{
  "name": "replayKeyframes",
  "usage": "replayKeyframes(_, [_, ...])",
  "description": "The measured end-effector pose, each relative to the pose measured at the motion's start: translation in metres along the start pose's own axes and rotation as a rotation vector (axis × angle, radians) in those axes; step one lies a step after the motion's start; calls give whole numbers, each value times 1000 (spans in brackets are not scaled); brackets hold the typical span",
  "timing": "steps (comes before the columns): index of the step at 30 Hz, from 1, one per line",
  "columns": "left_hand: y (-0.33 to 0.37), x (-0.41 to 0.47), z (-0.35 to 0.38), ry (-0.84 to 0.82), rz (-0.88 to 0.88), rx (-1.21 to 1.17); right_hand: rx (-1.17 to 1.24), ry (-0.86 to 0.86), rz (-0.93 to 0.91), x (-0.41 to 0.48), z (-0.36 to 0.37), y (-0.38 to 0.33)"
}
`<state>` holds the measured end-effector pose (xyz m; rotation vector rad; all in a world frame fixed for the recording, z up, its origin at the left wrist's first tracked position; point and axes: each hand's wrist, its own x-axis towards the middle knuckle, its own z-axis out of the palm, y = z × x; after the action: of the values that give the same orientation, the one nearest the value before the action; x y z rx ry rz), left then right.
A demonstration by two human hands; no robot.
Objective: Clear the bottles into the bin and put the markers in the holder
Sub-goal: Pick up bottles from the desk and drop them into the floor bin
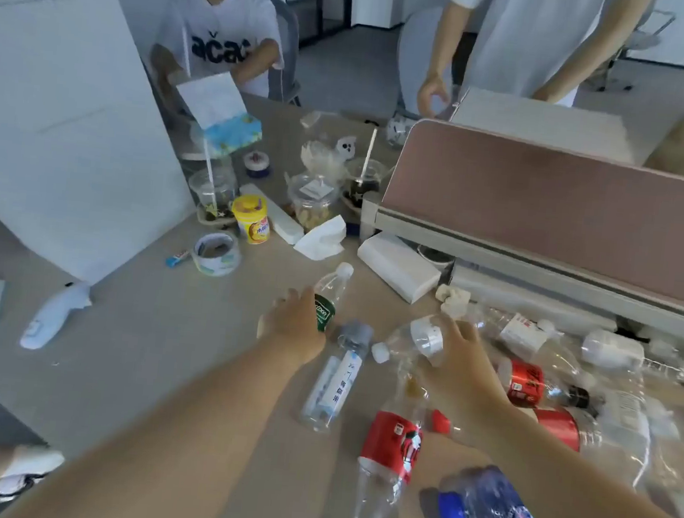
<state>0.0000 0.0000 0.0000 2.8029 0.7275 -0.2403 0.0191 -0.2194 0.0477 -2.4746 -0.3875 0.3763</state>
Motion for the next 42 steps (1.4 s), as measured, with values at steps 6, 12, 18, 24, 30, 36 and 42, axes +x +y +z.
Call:
replayKeyframes(6, [-6,42,48,-60,-134,-179,-135,1,27,13,0,12])
replayKeyframes(12, [-2,41,81,-36,-261,-172,-128,3,35,10,9,12])
replayKeyframes(18, [-11,37,72,-55,-215,-240,-89,-21,34,6,13,11])
replayKeyframes(24, [-31,26,14,63,-156,-360,14,-87,147,23,15,-17])
replayKeyframes(30, [-69,-5,-48,171,-108,-386,131,-204,382,48,104,-49])
replayKeyframes(36, [-114,-52,-72,211,-169,-221,378,-163,612,32,186,-41])
replayKeyframes(42, [-103,-63,-76,200,-148,-332,584,-106,656,31,158,-52])
